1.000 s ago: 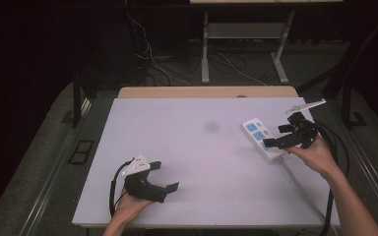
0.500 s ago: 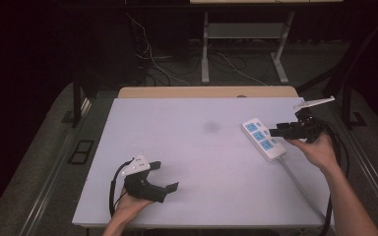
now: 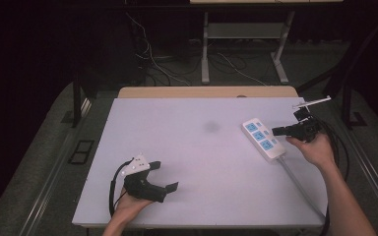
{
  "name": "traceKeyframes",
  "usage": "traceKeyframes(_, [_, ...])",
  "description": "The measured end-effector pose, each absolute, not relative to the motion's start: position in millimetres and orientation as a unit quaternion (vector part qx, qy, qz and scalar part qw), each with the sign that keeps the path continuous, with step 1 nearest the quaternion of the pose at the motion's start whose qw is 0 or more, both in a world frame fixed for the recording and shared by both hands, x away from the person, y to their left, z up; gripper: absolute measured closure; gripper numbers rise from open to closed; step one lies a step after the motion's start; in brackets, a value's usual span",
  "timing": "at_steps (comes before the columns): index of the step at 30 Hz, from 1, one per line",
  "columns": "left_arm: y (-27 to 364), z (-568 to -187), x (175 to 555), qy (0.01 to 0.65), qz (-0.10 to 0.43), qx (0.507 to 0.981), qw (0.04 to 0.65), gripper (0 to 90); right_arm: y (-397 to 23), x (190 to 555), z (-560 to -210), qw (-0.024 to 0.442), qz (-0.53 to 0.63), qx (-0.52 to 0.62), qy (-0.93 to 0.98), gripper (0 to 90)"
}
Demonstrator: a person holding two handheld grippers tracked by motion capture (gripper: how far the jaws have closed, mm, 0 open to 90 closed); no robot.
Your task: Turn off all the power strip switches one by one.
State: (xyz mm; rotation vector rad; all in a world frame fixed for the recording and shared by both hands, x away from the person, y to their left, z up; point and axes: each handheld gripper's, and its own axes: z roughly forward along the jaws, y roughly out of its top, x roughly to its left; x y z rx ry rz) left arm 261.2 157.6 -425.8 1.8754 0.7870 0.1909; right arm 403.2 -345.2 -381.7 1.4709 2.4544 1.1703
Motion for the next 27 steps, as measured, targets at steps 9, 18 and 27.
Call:
traceKeyframes(9, [158,-426,261,0.33,0.08,0.782,0.522,0.0,-350,408,-389,0.038,0.364,0.506,0.781,90.0])
traceKeyframes(18, [158,-426,261,0.329,0.08,0.783,0.521,0.0,-351,407,-398,0.046,0.352,0.507,0.785,90.0])
traceKeyframes(27, [158,-426,261,0.329,0.08,0.783,0.522,0.0,-351,408,-407,0.033,0.346,0.509,0.787,90.0])
